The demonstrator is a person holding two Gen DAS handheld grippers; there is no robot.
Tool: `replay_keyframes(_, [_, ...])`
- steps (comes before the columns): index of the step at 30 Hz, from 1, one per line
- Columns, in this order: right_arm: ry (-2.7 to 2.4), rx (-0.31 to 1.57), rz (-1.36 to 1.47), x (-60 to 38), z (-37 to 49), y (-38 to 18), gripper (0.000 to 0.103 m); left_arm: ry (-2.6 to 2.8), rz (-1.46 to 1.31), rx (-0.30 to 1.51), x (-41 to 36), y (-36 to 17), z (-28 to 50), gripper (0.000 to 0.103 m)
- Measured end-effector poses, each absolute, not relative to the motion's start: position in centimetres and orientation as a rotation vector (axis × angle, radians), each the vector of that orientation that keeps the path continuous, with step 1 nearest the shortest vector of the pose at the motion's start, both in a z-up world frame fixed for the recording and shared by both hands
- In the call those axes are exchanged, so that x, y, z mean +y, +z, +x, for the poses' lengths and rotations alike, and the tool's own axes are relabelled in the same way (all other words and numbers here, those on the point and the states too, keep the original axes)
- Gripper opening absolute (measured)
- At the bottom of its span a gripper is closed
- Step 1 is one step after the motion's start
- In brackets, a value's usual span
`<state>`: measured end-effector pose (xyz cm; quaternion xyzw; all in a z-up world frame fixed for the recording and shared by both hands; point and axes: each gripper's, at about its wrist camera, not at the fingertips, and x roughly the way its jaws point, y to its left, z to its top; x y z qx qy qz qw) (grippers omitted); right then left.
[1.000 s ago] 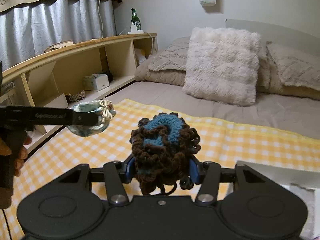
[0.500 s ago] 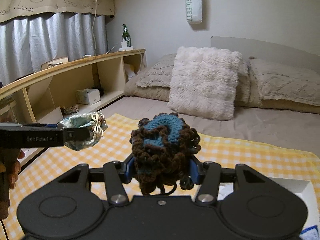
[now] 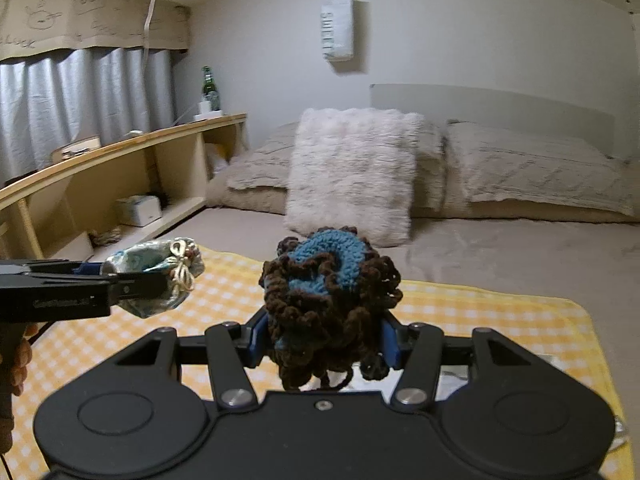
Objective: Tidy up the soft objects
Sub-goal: 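Carry the scrunchie with the right tool while the left carries the floral pouch to the tray, then release the scrunchie in the tray with the right tool while the left releases the pouch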
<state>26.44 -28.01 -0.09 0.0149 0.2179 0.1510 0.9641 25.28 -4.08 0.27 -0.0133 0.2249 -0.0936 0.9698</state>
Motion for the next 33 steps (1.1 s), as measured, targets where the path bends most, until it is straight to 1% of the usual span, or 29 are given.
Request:
replay_keyframes(18, [0.072, 0.480, 0.037, -37.6, 28.3, -1.9, 0.055, -0.331, -0.018, 0.501, -13.3, -2.4, 29.7, 0.052])
replay_keyframes(27, [-0.004, 0.562, 0.005, -40.7, 31.1, -4.4, 0.055, -0.402, -0.023, 0.569, -16.8, -5.6, 33.0, 0.052])
replay_keyframes(33, [0.012, 0.621, -0.013, -41.4, 33.0, -6.2, 0.055, -0.413, 0.017, 0.637, -17.3, -8.6, 36.0, 0.052])
